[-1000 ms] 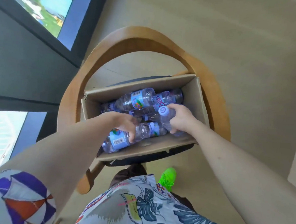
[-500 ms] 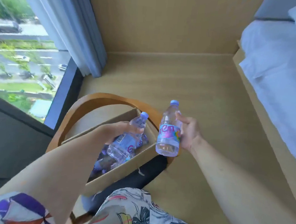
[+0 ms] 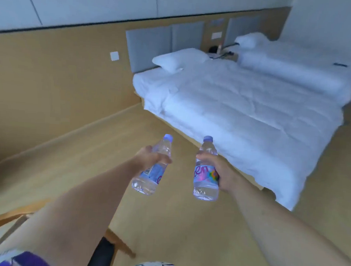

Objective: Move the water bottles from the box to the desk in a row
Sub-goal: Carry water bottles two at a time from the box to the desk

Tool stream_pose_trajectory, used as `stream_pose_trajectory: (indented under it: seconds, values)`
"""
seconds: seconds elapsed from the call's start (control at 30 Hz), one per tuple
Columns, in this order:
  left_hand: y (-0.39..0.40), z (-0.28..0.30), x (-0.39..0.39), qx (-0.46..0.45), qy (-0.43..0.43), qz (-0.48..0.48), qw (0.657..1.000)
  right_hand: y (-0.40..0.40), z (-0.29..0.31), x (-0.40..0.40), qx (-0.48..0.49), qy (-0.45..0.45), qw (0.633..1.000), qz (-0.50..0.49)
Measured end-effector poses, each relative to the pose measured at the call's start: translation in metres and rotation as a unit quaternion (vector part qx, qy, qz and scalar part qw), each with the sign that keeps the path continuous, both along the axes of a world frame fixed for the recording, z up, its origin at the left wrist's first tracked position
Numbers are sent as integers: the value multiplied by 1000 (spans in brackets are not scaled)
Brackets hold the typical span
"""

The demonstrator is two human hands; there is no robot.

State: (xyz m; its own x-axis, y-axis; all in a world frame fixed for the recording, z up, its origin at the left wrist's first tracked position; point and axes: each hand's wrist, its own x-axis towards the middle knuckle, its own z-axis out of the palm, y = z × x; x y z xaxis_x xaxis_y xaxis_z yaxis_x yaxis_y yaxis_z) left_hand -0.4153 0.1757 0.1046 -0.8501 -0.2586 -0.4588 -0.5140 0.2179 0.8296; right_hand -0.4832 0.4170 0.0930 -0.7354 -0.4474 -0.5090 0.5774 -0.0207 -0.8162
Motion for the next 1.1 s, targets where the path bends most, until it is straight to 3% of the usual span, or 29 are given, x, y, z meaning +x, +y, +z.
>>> stream_pose_trajectory:
  seconds: [0.13,0.33,0.47,0.6,0.9,1.1]
  values:
    - [101,8,-70,-16,21,-134,991,104,14,-14,53,39,989,-132]
    - [252,21,-152,-74,58,-305,948,235,20,-17,83,58,953,-285]
    - [347,23,-199,-56,63,-398,913,309,18,-19,105,40,926,-360]
    - [436,22,-244,-41,82,-507,857,370,16,-32,111,34,885,-450]
    - [604,28,-355,-8,57,-628,776,483,35,-98,158,1,779,-606]
    - [702,23,-389,20,30,-656,754,541,39,-117,149,2,726,-671]
